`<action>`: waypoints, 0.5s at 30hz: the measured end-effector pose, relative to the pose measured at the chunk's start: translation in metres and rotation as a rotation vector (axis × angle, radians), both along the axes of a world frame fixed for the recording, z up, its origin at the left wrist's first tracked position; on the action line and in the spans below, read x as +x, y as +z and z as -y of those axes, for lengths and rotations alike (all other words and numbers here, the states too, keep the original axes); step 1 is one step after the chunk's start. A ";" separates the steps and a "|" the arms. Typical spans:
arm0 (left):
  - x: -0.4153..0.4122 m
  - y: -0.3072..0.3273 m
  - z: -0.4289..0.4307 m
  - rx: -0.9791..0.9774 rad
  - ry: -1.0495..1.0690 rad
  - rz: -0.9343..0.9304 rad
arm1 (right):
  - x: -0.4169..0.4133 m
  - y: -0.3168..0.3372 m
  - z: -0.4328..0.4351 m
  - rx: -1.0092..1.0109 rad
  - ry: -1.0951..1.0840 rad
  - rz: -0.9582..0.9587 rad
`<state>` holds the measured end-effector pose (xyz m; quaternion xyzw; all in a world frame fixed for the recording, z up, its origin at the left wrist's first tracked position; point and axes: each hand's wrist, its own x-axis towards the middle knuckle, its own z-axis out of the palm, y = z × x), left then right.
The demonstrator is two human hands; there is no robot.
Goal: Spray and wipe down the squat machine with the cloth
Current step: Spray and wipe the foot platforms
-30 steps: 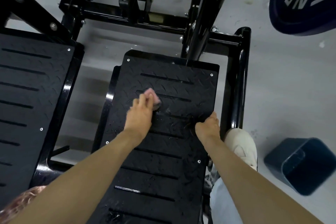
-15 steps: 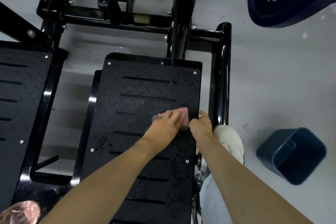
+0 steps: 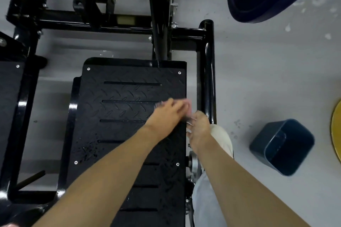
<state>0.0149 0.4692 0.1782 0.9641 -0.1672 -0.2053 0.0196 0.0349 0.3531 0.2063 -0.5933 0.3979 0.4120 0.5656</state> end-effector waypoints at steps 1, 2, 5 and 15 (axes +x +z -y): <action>-0.013 -0.001 -0.003 0.008 -0.174 -0.006 | -0.001 0.001 0.002 0.045 -0.042 0.030; -0.020 -0.002 -0.007 0.034 -0.303 -0.009 | 0.000 0.002 0.003 0.046 -0.071 0.048; -0.004 -0.005 -0.016 0.071 -0.359 0.016 | 0.003 -0.011 0.003 0.001 -0.075 0.085; -0.009 -0.003 0.010 -0.064 0.238 0.034 | -0.004 -0.009 -0.007 -0.012 -0.084 0.095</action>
